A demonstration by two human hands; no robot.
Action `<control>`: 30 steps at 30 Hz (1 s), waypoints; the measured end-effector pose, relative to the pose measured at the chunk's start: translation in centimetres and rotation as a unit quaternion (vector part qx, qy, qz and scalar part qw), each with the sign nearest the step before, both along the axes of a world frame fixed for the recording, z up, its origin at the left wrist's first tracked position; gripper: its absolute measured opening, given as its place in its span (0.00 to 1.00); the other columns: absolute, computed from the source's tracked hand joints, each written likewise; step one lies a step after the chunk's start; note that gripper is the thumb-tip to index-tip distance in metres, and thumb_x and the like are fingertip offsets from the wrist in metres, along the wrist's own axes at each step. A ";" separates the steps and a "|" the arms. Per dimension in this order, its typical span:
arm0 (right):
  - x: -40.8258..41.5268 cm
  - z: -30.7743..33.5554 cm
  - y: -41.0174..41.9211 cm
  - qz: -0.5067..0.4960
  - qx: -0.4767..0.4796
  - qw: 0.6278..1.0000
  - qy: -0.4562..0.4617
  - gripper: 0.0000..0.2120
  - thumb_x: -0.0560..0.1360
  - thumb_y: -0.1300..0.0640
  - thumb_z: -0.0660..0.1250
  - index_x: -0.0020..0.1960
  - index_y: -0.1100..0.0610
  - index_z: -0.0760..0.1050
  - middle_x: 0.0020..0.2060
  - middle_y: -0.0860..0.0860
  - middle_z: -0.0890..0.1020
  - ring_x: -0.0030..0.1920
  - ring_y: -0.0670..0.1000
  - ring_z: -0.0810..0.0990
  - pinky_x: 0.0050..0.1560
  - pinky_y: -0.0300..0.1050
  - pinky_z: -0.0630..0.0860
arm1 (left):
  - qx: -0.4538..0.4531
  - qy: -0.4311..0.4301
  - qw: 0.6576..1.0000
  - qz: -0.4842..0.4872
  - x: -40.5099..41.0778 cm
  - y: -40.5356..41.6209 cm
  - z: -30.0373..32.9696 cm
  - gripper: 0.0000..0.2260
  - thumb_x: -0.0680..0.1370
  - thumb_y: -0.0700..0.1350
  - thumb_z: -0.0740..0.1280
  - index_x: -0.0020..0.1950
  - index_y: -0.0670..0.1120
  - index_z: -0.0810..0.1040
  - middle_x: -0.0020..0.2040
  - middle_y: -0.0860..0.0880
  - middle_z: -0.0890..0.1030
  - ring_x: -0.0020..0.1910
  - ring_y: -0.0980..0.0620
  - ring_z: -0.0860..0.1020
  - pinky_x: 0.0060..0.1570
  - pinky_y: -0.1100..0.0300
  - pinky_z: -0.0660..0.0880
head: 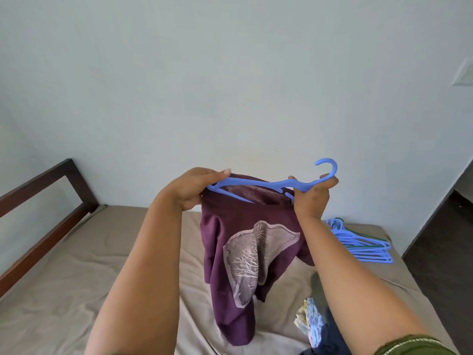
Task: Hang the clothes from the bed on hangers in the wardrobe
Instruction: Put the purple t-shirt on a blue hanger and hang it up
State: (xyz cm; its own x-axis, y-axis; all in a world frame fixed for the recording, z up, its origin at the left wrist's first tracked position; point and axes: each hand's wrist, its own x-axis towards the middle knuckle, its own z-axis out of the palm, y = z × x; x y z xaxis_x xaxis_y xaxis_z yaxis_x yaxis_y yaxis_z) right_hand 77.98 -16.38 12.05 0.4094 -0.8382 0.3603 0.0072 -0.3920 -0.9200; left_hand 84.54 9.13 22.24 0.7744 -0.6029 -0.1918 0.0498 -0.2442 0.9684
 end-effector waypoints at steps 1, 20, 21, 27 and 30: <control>0.0 -0.1 -0.1 0.009 -0.003 1.000 0.005 0.33 0.71 0.54 0.75 0.64 0.65 0.57 0.35 0.48 0.69 0.30 0.49 0.69 0.30 0.38 0.64 | 0.003 -0.009 1.000 0.012 0.5 -0.1 -0.4 0.19 0.71 0.52 0.75 0.52 0.39 0.81 0.46 0.42 0.81 0.40 0.49 0.79 0.42 0.59 0.78; -0.5 1.2 0.6 0.105 -0.101 0.989 0.038 0.46 0.64 0.26 0.65 0.64 0.59 0.58 0.58 0.57 0.72 0.55 0.59 0.76 0.57 0.61 0.73 | 0.304 -0.352 0.880 0.097 2.6 -3.4 -0.8 0.08 0.72 0.37 0.65 0.48 0.34 0.78 0.41 0.41 0.76 0.40 0.44 0.73 0.39 0.56 0.70; -0.5 1.6 0.7 0.098 -0.111 0.988 0.037 0.45 0.64 0.26 0.65 0.63 0.59 0.58 0.57 0.58 0.73 0.55 0.60 0.76 0.57 0.62 0.73 | 0.318 -0.373 0.864 0.117 2.6 -3.6 -1.1 0.09 0.72 0.35 0.62 0.50 0.37 0.78 0.45 0.41 0.77 0.44 0.42 0.75 0.42 0.55 0.72; -0.7 3.4 -1.4 0.067 -0.114 0.991 0.027 0.40 0.62 0.24 0.66 0.58 0.51 0.56 0.53 0.57 0.74 0.51 0.60 0.76 0.56 0.61 0.73 | 0.288 -0.376 0.848 0.238 4.2 -1.3 -1.7 0.12 0.70 0.33 0.61 0.49 0.43 0.78 0.51 0.41 0.79 0.47 0.41 0.77 0.42 0.55 0.74; -0.4 3.2 -1.2 0.052 -0.219 0.972 0.067 0.40 0.66 0.34 0.71 0.61 0.62 0.62 0.52 0.54 0.73 0.49 0.52 0.74 0.56 0.53 0.71 | 0.286 -0.371 0.847 0.251 3.3 -2.3 -0.9 0.12 0.70 0.35 0.62 0.51 0.42 0.79 0.52 0.42 0.78 0.51 0.40 0.77 0.46 0.55 0.74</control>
State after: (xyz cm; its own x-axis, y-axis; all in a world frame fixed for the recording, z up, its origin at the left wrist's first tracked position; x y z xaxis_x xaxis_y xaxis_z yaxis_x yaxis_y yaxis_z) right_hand 77.57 -17.55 15.29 0.5518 -0.5673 0.6113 -0.0403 -0.7502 -0.6599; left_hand 87.83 6.80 21.32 0.9412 -0.1352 0.3097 -0.2843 -0.8122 0.5094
